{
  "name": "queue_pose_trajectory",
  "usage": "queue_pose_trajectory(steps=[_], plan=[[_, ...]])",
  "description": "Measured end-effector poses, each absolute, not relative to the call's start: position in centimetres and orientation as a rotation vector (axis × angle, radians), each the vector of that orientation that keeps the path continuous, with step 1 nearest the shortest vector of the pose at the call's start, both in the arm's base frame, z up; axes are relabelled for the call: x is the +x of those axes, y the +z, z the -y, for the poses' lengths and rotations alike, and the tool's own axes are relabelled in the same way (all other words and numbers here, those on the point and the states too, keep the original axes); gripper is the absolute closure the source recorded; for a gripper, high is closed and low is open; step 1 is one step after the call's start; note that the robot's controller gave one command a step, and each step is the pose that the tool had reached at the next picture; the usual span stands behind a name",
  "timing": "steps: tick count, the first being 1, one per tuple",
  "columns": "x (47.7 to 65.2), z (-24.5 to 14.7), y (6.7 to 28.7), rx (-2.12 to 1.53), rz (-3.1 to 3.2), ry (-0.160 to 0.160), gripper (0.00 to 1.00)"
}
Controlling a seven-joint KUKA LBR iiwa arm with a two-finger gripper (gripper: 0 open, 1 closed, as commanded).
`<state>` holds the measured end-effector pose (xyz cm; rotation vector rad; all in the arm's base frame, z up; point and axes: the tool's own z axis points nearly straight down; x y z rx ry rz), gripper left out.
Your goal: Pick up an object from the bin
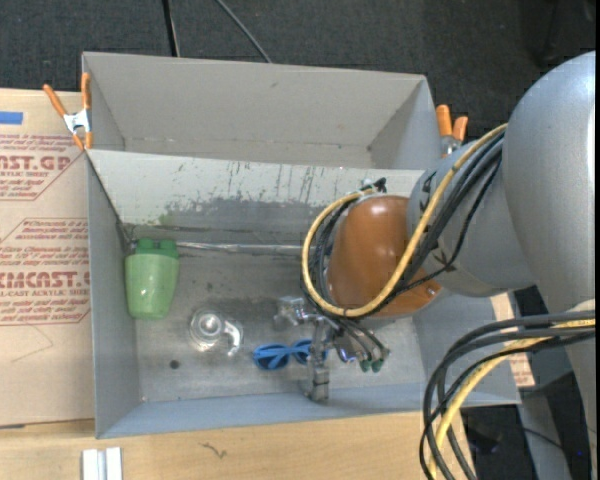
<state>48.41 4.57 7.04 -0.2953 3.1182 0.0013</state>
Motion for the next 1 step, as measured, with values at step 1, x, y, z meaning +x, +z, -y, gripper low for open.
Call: queue_pose_trajectory(steps=[1], plan=[[48.27,-4.52,6.96,-0.298,-3.128,0.0,1.0]])
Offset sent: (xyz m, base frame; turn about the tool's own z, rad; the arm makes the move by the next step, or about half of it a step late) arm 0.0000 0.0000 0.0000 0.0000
